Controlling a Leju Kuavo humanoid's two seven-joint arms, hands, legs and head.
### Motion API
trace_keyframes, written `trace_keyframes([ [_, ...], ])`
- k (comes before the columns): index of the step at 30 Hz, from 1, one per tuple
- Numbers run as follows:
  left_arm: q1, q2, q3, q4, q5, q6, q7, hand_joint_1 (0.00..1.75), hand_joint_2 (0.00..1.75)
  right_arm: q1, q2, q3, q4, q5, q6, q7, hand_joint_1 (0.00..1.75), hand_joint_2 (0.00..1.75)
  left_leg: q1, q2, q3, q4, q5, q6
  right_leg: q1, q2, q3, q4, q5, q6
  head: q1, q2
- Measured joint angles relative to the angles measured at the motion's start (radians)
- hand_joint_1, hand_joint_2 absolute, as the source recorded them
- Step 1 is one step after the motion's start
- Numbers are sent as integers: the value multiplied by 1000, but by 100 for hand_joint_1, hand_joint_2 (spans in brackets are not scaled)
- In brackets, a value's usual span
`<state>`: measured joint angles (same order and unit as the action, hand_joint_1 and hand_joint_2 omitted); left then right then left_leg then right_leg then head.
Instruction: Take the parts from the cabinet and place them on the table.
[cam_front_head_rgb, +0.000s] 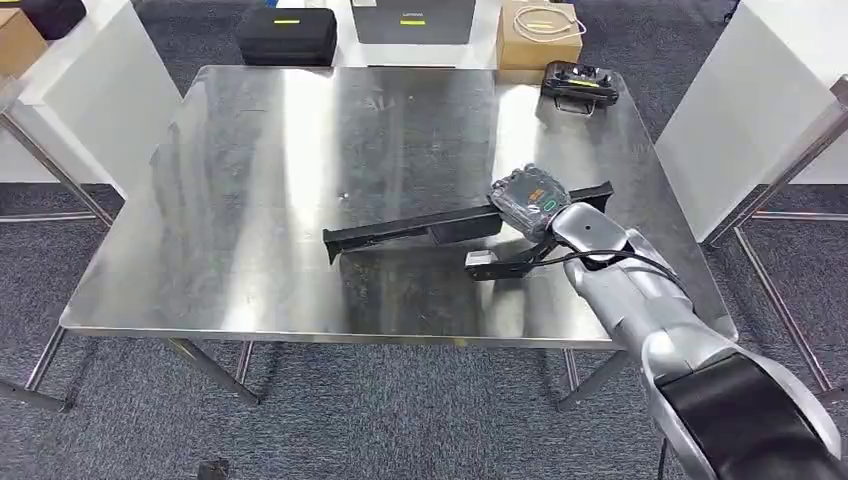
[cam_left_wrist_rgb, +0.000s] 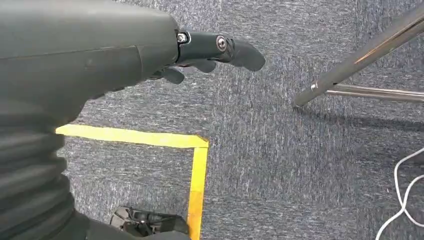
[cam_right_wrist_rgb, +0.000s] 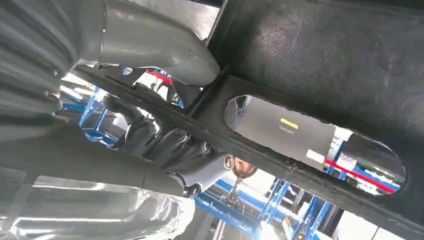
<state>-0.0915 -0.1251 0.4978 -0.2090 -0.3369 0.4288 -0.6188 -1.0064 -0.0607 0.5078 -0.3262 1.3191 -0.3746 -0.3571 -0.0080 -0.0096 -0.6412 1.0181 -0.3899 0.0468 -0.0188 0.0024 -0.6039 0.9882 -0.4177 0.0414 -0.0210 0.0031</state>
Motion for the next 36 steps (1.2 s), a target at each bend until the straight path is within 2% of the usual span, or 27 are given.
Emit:
trace_keyframes([
  [3,0,0,0,0,-5,8,-5,0,175,-1,-4,8,0,-1,3,3,175,175,-2,0,0,0,0,0,0,0,0,0,0,0,1,0],
  [4,1,0,0,0,-7,10,-8,0,175,-1,-6,9,0,-1,3,5,0,175,-3,0,0,0,0,0,0,0,0,0,0,0,0,0],
  [7,0,0,11,0,21,4,-32,0,175,-3,-12,14,2,-2,3,9,0,175,-6,0,0,0,0,0,0,0,0,0,0,0,0,0],
  [8,1,0,21,0,30,2,-34,0,0,-4,-13,16,3,-2,3,10,0,175,-6,0,0,0,0,0,0,0,0,0,0,0,0,0],
  [11,1,0,34,0,28,28,5,0,0,-7,-18,20,4,-4,6,16,0,175,-8,0,0,0,0,1,0,0,0,0,0,1,0,0],
  [16,1,1,44,0,18,-19,56,0,0,-13,-26,26,8,-8,18,35,0,175,-10,-1,0,0,1,2,0,0,1,0,0,1,1,0],
  [21,1,1,44,0,10,-26,63,0,0,-16,-37,33,10,-9,27,50,0,175,-12,-1,-1,1,0,3,0,0,2,-1,1,2,1,0],
  [22,1,1,44,0,10,-32,63,0,0,-16,-38,34,10,-9,32,52,0,175,-15,-1,-1,4,-1,6,-6,0,1,-2,2,4,0,0],
  [24,1,2,44,0,9,-41,66,0,0,-16,-43,35,13,-13,53,63,0,175,-15,-1,-2,5,-3,8,-7,0,2,-2,2,4,0,0],
  [27,1,4,44,0,0,-42,77,0,0,-17,-49,35,17,-32,132,86,0,175,-17,-1,-3,9,-6,14,-12,0,2,-2,3,7,0,0],
  [29,1,6,44,0,-2,-43,80,0,0,-18,-52,34,18,-39,155,93,0,175,-17,0,0,2,-3,22,-12,0,6,-12,6,14,0,0],
  [30,2,6,44,0,-2,-43,80,0,0,-20,-56,34,18,-40,157,95,0,175,-4,1,11,-17,8,31,-2,0,-1,-6,1,18,1,0],
  [31,2,6,44,0,-3,-43,80,0,0,-23,-61,33,19,-45,164,99,0,175,-11,2,13,-20,8,29,-5,-2,-8,20,-12,12,2,0],
  [32,1,6,44,0,-3,-48,82,0,0,-30,-60,32,20,-61,201,108,0,175,-14,1,11,-13,5,15,-2,-1,9,-2,8,-10,6,0],
  [34,1,6,44,0,-3,-60,84,0,0,-34,-60,14,23,-109,315,136,0,175,-23,0,12,-7,1,17,0,-1,9,-13,7,2,-3,0],
  [36,3,8,44,0,-2,-80,87,0,0,-34,-63,-22,28,-188,433,156,0,175,-24,-2,7,-7,1,19,0,-3,8,-14,8,5,4,0],
])
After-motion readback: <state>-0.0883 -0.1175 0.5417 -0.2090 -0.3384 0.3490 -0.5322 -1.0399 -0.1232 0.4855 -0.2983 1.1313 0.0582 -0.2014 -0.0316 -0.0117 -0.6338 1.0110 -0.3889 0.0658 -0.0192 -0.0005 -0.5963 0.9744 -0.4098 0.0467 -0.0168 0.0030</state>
